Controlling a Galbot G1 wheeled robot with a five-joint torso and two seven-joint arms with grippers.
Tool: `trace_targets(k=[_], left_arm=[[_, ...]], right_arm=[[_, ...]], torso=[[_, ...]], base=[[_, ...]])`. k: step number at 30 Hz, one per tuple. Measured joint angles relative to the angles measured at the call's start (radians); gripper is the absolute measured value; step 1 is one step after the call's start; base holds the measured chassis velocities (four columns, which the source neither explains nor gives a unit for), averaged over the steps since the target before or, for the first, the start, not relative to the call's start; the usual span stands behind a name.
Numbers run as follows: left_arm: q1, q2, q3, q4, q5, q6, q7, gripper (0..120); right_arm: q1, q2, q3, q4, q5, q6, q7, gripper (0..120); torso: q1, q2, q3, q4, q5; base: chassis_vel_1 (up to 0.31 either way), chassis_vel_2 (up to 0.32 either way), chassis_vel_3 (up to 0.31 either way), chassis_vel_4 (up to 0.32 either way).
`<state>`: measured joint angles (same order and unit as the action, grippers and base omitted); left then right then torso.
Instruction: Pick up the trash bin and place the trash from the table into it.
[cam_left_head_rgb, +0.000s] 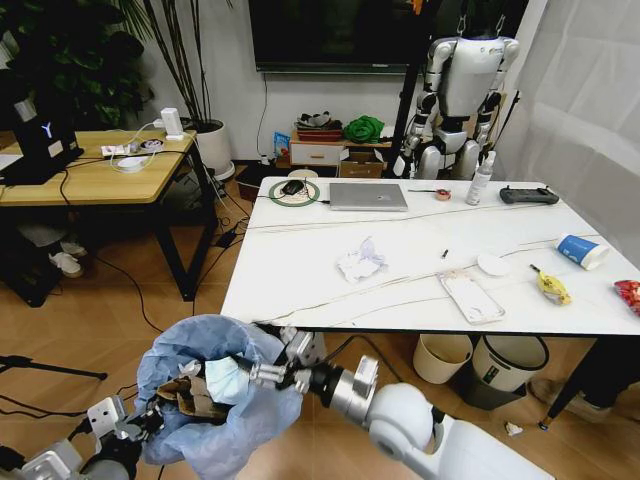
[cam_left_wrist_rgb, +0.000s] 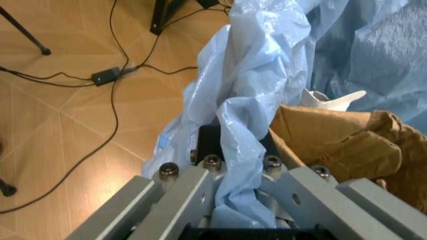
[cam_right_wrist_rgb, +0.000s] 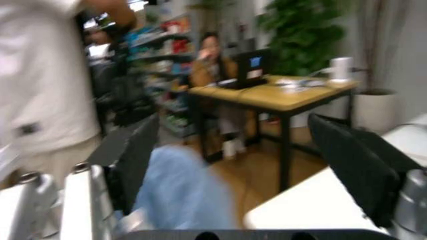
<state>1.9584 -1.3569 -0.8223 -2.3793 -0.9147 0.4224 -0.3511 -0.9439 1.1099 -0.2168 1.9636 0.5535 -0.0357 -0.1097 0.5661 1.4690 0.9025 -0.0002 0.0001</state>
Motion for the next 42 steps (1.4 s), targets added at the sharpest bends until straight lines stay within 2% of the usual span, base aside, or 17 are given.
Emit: trace_targets(k=[2, 3, 7, 9, 11, 13, 16, 24, 30, 33, 42], left_arm=[[0.000, 0.000, 0.001, 0.002, 0.000, 0.000, 0.000, 0], [0.000, 0.000, 0.001, 0.002, 0.000, 0.000, 0.000, 0], [-0.001, 0.000, 0.000, 0.004, 0.000, 0.000, 0.000, 0], [0.001, -0.001, -0.001, 0.004, 0.000, 0.000, 0.000, 0], [0.001, -0.001, -0.001, 0.004, 0.000, 0.000, 0.000, 0], [0.003, -0.002, -0.003, 0.002, 0.000, 0.000, 0.000, 0], [0.005, -0.004, -0.004, -0.002, 0.000, 0.000, 0.000, 0], [0.014, -0.008, -0.009, -0.013, 0.002, -0.001, 0.001, 0], [0.017, -0.009, -0.011, -0.018, 0.002, -0.001, 0.001, 0], [0.017, -0.009, -0.010, -0.018, 0.002, -0.001, 0.001, 0], [0.022, -0.006, -0.009, -0.020, 0.003, -0.001, 0.001, 0]], right_arm=[[0.014, 0.042, 0.060, -0.022, 0.005, -0.048, 0.067, 96], [0.014, 0.042, 0.060, -0.022, 0.005, -0.048, 0.067, 96], [0.065, 0.131, 0.195, -0.143, -0.018, -0.193, 0.232, 100], [0.094, 0.152, 0.254, -0.217, -0.018, -0.268, 0.246, 100], [0.104, 0.157, 0.271, -0.243, -0.013, -0.285, 0.243, 100], [0.147, 0.163, 0.324, -0.345, 0.005, -0.319, 0.207, 100], [0.216, 0.158, 0.356, -0.477, 0.012, -0.320, 0.145, 100], [0.312, 0.126, 0.358, -0.680, -0.007, -0.266, -0.020, 100], [0.331, 0.135, 0.336, -0.801, -0.040, -0.200, -0.084, 98], [0.336, 0.141, 0.335, -0.820, -0.051, -0.192, -0.088, 97], [0.343, 0.146, 0.338, -0.877, -0.074, -0.174, -0.091, 63]], torso=[[0.000, 0.000, 0.000, 0.0001, -0.0005], [0.000, 0.000, 0.000, 0.0001, -0.0005], [0.000, 0.000, 0.000, 0.0003, -0.0001], [0.000, 0.000, 0.000, 0.0001, -0.0002], [0.000, 0.000, 0.000, 0.0000, -0.0003], [0.000, 0.000, 0.000, -0.0001, 0.0002], [0.000, 0.000, 0.000, 0.0001, 0.0000], [0.000, 0.000, 0.000, 0.0001, 0.0001], [0.000, 0.000, 0.000, -0.0001, 0.0001], [0.000, 0.000, 0.000, 0.0001, 0.0000], [0.000, 0.000, 0.000, 0.0001, -0.0001]], base=[[0.000, 0.000, 0.000, 0.000], [0.000, 0.000, 0.000, 0.000], [0.000, 0.000, 0.000, 0.000], [0.000, 0.000, 0.000, 0.000], [0.000, 0.000, 0.000, 0.000], [0.000, 0.000, 0.000, 0.000], [0.000, 0.000, 0.000, 0.000], [0.000, 0.000, 0.000, 0.000], [0.000, 0.000, 0.000, 0.000], [0.000, 0.000, 0.000, 0.000], [0.000, 0.000, 0.000, 0.000]])
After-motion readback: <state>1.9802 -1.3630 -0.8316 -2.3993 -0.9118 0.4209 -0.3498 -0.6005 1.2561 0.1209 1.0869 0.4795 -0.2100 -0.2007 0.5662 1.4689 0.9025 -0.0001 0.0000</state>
